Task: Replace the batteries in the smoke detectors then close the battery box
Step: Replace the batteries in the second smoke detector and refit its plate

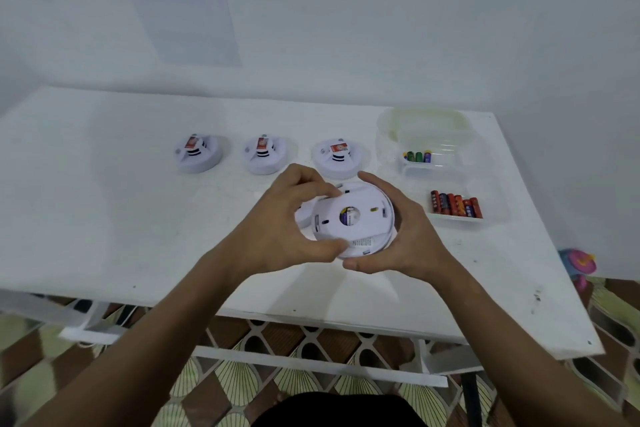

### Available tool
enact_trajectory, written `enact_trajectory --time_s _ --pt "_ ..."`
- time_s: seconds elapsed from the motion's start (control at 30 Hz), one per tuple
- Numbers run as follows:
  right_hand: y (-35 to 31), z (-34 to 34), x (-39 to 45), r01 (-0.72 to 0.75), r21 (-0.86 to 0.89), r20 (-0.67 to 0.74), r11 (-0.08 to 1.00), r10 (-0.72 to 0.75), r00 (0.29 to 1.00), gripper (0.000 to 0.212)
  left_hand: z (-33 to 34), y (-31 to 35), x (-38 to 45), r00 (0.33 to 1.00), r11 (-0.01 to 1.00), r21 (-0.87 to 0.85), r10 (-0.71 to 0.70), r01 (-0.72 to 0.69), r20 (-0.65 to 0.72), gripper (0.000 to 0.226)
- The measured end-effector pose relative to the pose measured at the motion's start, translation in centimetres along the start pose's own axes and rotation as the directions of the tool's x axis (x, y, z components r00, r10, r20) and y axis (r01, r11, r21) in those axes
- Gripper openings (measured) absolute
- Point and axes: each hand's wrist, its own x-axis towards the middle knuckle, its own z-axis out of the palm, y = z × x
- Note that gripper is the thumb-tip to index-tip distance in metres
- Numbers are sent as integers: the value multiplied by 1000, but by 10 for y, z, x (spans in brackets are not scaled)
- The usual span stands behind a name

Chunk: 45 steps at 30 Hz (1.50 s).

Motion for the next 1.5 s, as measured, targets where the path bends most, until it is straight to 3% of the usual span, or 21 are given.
enact_trajectory --time_s 0.23,0.5,1.03,1.17,1.23,1.33,1.43,1.5 --pt "-3 31 12 -11 -21 20 1000 11 1000 114 -27 -20 -10 995 997 -4 -83 83 54 63" --pt "-21 61 18 16 -29 -19 999 -17 1000 99 -54 -36 -16 967 981 4 -194 196 164 68" --pt "-46 82 35 25 91 145 996 -38 989 90 -87 -58 -28 951 979 -103 -142 176 274 68" --pt "-45 83 43 60 145 121 988 -78 990 86 -89 -57 -32 965 958 -220 -132 182 226 69" --pt "-45 83 45 76 186 62 980 -89 994 86 -89 -57 -37 967 915 -341 -154 217 204 81" --pt "-45 83 49 83 238 23 968 -91 996 84 -86 -57 -41 975 943 -283 -124 173 183 83" --pt "-47 84 52 98 191 66 977 -113 991 84 -85 -59 -41 986 937 -317 -107 144 130 69" --pt "-47 83 54 121 64 92 991 -126 988 89 -87 -60 -43 987 938 -314 -115 145 113 68"
